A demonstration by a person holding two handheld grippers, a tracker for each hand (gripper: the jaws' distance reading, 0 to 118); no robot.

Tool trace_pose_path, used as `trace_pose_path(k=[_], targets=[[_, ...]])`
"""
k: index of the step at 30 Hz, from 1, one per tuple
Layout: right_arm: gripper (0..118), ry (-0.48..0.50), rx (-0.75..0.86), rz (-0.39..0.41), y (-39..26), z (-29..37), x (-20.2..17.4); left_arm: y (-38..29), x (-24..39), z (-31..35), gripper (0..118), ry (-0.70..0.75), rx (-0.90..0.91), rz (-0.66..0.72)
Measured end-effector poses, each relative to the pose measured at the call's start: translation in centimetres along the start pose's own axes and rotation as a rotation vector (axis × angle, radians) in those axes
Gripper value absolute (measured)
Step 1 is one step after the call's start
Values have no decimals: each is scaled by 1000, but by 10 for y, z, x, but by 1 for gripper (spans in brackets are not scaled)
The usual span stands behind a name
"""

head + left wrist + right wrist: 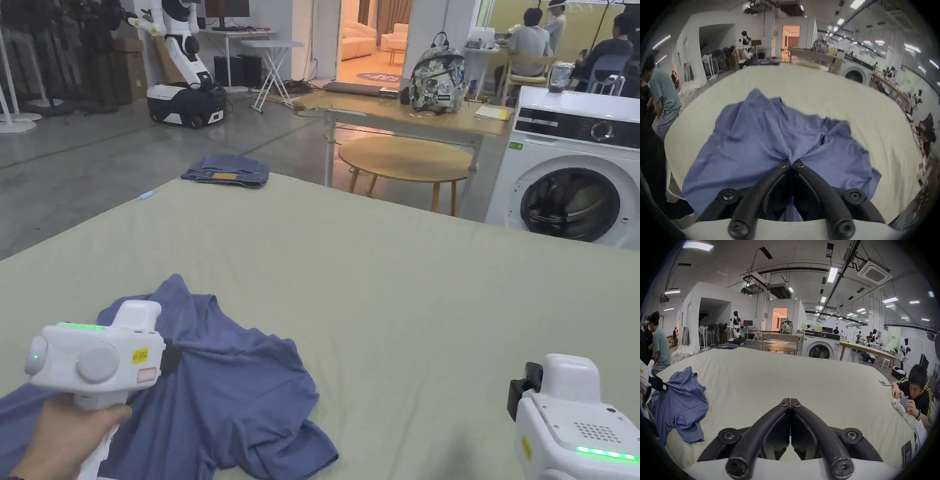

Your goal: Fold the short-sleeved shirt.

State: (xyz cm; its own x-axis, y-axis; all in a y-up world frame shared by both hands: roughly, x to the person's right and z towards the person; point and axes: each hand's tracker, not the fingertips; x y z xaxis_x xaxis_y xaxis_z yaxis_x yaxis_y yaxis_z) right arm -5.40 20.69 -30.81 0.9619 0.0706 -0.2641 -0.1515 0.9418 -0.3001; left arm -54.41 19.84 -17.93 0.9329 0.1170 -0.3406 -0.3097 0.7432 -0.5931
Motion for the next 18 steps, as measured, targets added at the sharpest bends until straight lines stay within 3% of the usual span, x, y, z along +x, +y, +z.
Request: trace_pose_path(k=[5, 12, 18], targets=[[0, -14, 19, -12, 4, 5, 9, 39, 19, 35, 0, -66, 128, 48], [0, -46, 61, -36, 20, 21, 32, 107, 71, 82, 0, -164, 301, -49], [0, -81, 95, -50, 25, 36, 56, 143, 157, 103, 0, -288, 389, -158]])
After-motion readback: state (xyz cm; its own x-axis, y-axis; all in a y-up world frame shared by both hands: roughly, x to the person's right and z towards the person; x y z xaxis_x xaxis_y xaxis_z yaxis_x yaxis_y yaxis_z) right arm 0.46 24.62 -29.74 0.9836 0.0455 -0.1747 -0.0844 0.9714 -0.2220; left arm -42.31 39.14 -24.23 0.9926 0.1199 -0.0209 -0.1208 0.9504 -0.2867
